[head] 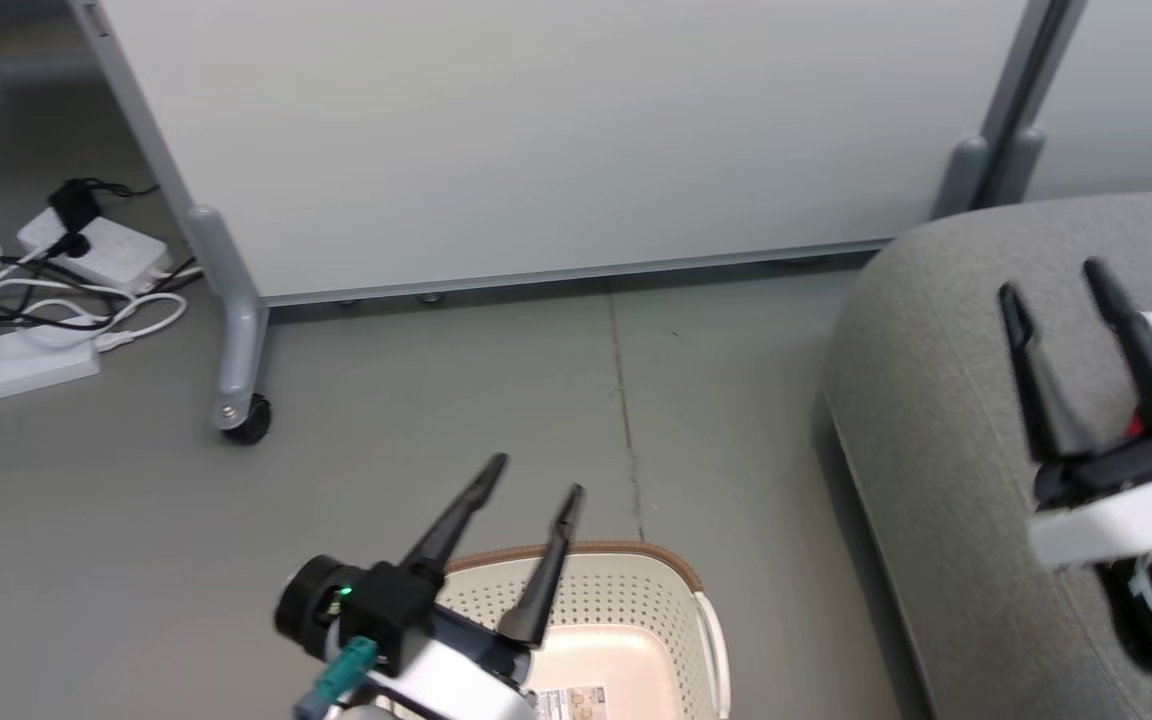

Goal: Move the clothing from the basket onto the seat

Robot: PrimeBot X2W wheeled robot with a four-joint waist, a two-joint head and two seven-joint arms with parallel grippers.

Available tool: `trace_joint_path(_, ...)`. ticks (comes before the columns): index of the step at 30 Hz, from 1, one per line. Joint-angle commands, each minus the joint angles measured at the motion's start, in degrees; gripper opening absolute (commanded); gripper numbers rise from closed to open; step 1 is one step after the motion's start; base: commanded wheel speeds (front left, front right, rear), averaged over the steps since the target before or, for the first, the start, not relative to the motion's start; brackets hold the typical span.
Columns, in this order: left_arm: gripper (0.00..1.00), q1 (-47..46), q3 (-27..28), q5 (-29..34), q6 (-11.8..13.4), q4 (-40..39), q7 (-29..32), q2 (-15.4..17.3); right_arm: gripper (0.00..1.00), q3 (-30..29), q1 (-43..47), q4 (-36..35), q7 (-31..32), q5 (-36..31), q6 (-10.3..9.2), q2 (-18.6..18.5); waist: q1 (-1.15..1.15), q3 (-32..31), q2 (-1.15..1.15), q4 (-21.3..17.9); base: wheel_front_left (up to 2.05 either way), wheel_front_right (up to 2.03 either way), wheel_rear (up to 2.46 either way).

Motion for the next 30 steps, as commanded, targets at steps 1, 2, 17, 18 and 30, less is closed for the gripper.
trace_joint_path(1,1.00,0.5,0.5,-0.3,0.5,-0.3,0.0,0.3,1.00,-0.1,0.9,-0.2,-0.3,-0.7,-0.01,-0.1,0.00,-0.5,0.00,1.3,0.00,0.00,0.00)
trace_joint_path(2,1.00,1.0,1.9,-0.9,1.6,-0.7,0.0,0.2,1.00,-0.1,2.5,-0.7,-0.3,-2.7,0.01,1.0,0.00,-0.8,0.00,2.0,0.00,0.00,0.00)
trace_joint_path(17,1.00,6.8,9.7,0.4,9.4,-2.1,0.0,0.2,1.00,-11.9,17.0,-1.4,-0.3,-14.4,0.00,17.2,0.00,-3.0,0.00,9.2,0.00,0.00,0.00)
trace_joint_path(18,1.00,7.1,9.8,0.6,9.3,-2.0,0.0,0.2,1.00,-12.5,17.6,-1.1,-0.3,-14.7,0.00,17.8,0.00,-3.0,0.00,9.2,0.00,0.00,0.00)
trace_joint_path(30,1.00,9.0,9.9,0.6,10.5,-1.1,0.0,0.2,1.00,-10.5,22.1,0.6,-0.3,-12.9,0.00,19.8,0.00,-2.6,0.00,7.6,0.00,0.00,0.00)
